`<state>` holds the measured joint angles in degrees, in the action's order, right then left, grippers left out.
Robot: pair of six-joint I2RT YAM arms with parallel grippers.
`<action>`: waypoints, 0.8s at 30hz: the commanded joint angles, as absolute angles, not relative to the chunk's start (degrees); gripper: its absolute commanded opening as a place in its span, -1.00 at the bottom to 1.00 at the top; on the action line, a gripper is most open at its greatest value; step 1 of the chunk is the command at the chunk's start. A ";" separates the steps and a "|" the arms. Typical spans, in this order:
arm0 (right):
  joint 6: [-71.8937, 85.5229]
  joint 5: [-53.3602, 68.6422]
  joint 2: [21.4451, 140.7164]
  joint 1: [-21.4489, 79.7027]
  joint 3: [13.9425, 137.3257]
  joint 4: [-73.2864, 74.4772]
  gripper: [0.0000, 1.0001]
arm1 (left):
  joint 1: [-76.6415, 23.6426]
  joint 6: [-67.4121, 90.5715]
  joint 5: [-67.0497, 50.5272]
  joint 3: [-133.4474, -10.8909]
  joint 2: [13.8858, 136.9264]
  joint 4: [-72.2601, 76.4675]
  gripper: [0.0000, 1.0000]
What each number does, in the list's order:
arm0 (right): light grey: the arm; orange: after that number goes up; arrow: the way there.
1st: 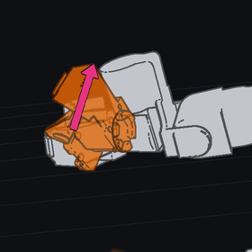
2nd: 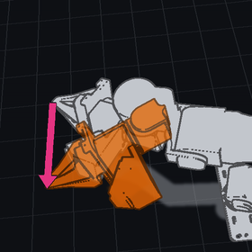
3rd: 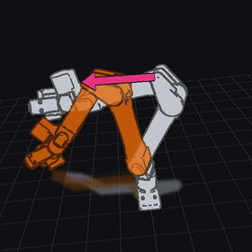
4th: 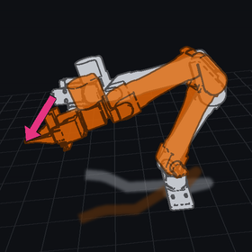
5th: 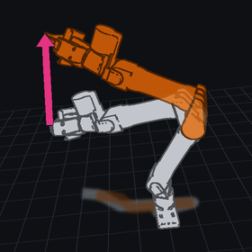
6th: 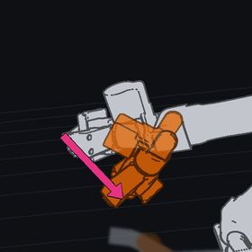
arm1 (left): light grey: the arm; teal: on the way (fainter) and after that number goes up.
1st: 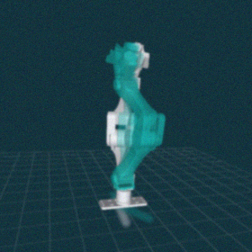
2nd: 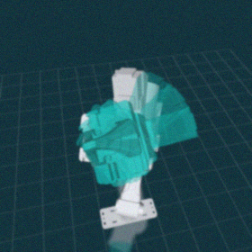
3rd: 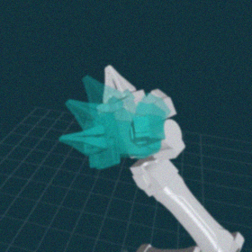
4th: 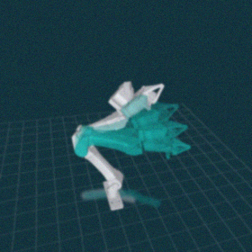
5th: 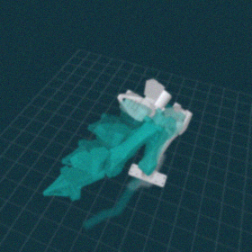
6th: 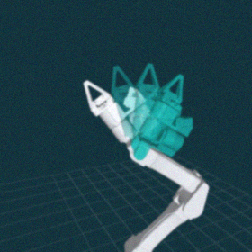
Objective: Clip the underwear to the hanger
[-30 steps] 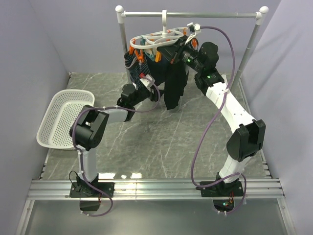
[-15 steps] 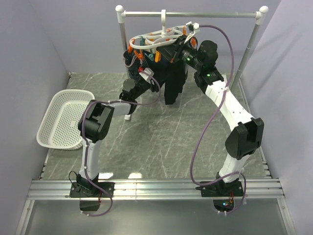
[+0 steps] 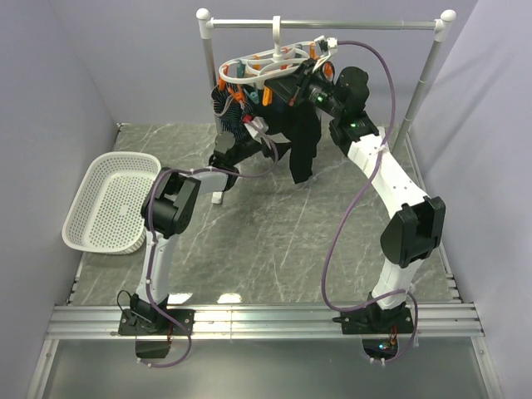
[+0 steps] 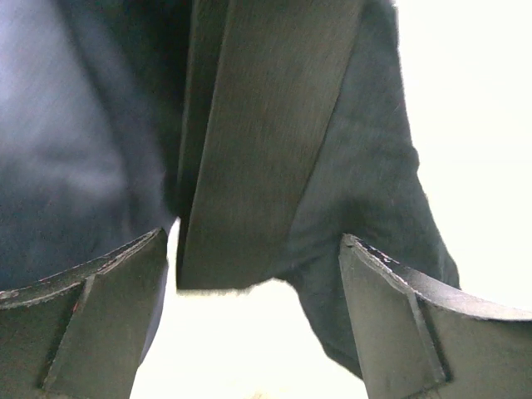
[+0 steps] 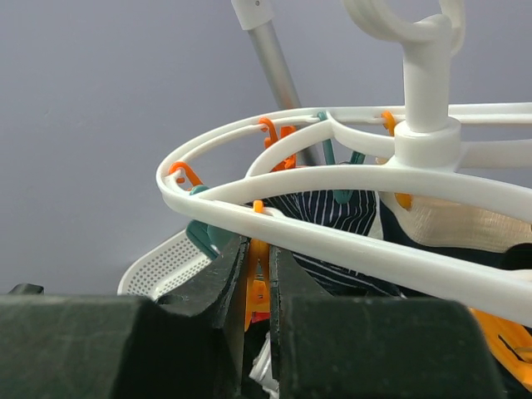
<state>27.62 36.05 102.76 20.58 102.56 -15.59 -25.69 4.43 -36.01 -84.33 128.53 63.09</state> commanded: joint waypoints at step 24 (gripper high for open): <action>31.82 42.80 103.45 17.93 105.82 -23.20 -1.00 | -25.40 5.18 -52.04 -77.08 120.15 71.89 -0.16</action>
